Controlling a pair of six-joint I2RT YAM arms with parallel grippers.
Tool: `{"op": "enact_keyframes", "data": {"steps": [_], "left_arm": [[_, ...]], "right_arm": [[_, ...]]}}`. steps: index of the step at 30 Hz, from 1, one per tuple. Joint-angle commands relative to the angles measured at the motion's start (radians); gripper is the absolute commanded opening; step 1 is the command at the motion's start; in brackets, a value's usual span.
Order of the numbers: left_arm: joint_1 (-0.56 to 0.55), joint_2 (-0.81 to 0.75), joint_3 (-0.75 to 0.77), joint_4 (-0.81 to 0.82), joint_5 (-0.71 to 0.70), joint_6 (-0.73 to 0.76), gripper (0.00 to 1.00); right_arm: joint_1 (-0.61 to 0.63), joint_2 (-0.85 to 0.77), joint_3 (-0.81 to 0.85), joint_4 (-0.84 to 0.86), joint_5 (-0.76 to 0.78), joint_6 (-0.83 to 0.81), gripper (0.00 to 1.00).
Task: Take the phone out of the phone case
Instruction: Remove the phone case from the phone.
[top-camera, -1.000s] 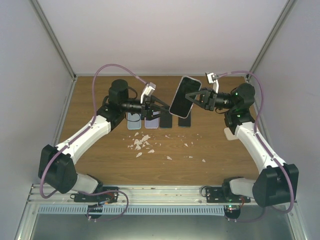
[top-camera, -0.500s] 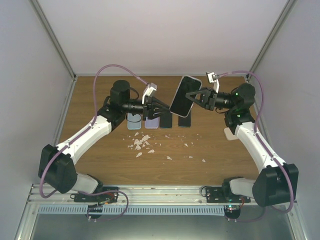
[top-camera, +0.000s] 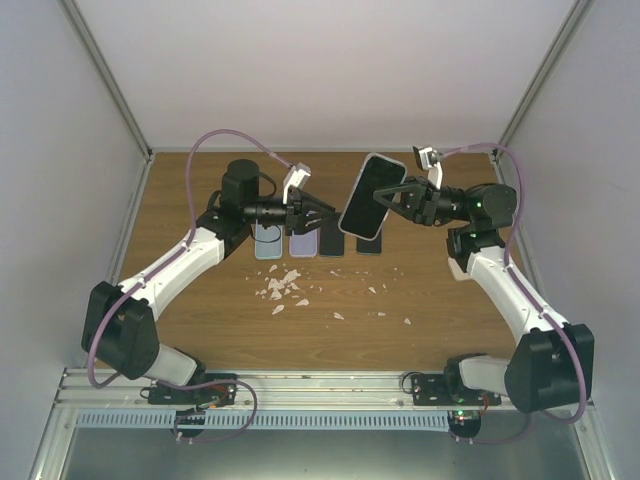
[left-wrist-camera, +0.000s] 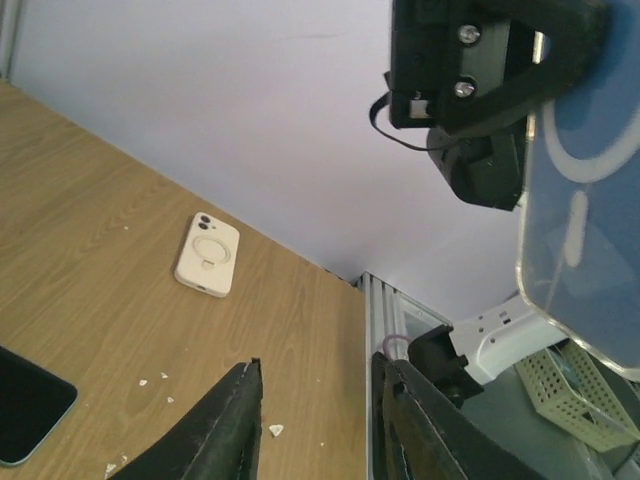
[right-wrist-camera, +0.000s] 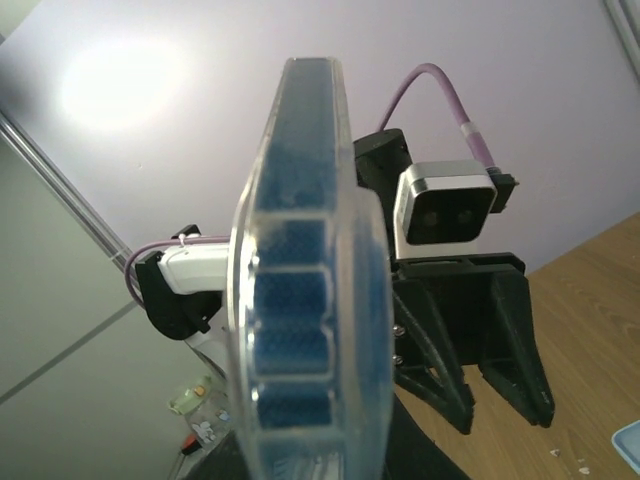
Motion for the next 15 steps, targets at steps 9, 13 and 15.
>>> {"op": "enact_keyframes", "data": {"steps": [9, 13, 15], "left_arm": [[-0.004, -0.058, -0.035, 0.226, 0.206, -0.122, 0.50], [-0.022, -0.048, -0.020, 0.213, 0.195, -0.111, 0.50], [-0.035, -0.044, -0.002, 0.169, 0.172, -0.073, 0.49]], "right_arm": [[0.005, -0.025, 0.101, -0.468, 0.082, -0.381, 0.01], [0.006, -0.025, 0.101, -0.471, 0.082, -0.385, 0.00], [0.006, -0.027, 0.101, -0.472, 0.082, -0.386, 0.00]]}}
